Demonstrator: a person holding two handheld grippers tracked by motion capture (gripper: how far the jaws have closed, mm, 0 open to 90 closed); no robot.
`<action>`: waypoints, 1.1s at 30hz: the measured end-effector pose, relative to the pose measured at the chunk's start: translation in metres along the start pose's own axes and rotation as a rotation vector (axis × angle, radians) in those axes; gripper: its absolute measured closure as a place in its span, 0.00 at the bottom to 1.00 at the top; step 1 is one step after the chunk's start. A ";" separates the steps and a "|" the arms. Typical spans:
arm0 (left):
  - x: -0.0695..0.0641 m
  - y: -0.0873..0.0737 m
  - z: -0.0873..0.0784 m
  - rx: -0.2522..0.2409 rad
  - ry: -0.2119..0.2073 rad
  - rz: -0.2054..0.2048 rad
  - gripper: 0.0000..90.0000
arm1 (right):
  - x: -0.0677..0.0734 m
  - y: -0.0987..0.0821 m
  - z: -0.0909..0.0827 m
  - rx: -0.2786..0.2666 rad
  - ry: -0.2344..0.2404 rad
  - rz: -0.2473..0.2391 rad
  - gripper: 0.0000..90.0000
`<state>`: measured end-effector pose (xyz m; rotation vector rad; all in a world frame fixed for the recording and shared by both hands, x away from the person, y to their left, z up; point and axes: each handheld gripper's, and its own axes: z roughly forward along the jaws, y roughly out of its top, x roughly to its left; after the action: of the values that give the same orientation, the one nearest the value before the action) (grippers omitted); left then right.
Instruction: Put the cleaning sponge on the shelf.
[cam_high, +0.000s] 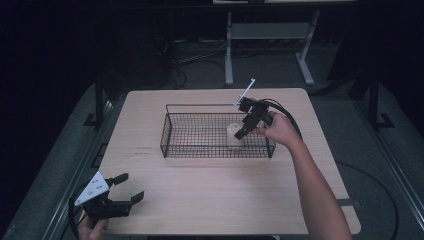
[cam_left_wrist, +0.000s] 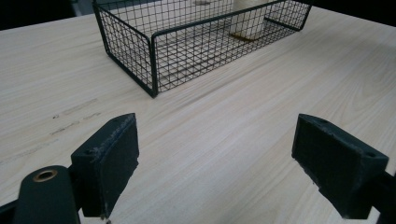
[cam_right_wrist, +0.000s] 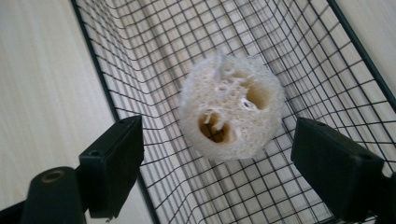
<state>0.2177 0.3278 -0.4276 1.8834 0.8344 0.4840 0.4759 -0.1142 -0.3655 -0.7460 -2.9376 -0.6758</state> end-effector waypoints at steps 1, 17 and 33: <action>0.000 0.000 0.000 0.003 -0.001 0.003 0.16 | 0.001 0.000 -0.001 0.001 -0.003 -0.008 0.18; -0.001 0.001 0.001 0.004 -0.003 0.006 0.16 | 0.026 -0.010 -0.030 -0.012 0.003 -0.047 0.19; -0.002 0.000 0.001 0.009 0.002 0.005 0.16 | 0.040 -0.047 -0.043 -0.030 0.001 -0.038 0.20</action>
<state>0.2172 0.3259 -0.4277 1.8938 0.8352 0.4860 0.4163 -0.1513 -0.3404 -0.6933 -2.9541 -0.7240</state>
